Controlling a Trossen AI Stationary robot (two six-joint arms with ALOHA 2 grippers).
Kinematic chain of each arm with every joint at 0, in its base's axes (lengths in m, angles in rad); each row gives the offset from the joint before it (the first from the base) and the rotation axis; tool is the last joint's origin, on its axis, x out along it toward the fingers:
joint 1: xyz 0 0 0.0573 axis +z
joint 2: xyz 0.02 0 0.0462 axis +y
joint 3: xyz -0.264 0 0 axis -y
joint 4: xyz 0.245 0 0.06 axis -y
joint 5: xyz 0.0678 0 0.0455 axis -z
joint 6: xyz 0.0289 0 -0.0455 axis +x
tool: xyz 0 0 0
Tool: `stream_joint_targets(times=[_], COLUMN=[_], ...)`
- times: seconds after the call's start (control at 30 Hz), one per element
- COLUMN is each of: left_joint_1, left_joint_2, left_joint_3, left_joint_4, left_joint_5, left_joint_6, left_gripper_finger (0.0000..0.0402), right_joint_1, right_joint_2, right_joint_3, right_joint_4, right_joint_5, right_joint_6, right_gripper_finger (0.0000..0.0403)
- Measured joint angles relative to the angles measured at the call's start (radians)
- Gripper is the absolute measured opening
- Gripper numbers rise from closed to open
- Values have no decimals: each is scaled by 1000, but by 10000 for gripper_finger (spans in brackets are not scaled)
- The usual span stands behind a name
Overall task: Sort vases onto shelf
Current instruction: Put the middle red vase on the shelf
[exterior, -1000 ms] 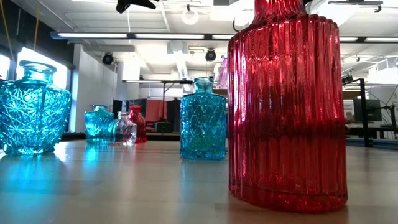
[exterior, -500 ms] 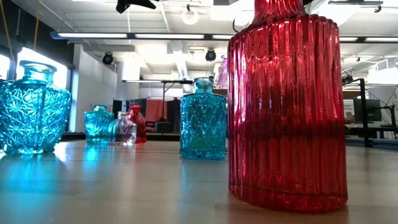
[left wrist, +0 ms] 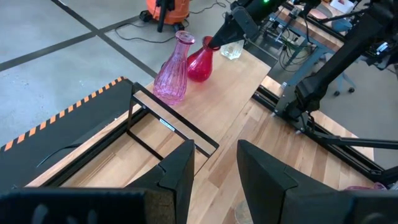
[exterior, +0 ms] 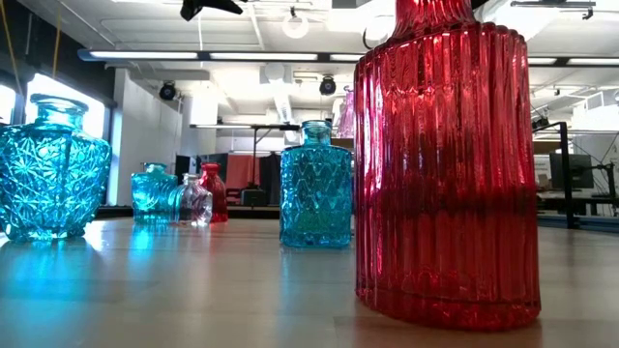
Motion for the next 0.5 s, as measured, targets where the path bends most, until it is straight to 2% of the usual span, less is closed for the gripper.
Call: stream_joint_targets(times=[0.23,0.5], left_joint_1=[0,0], left_joint_2=[0,0], left_joint_3=[0,0], left_joint_4=[0,0], left_joint_5=[0,0], left_joint_6=[0,0], left_gripper_finger=[113,113], right_joint_1=[-6,-6], right_joint_2=[0,0], right_joint_3=[0,0], right_joint_4=[-1,0], right_joint_5=[0,12], right_joint_6=[-2,-5], right_gripper_finger=[98,101])
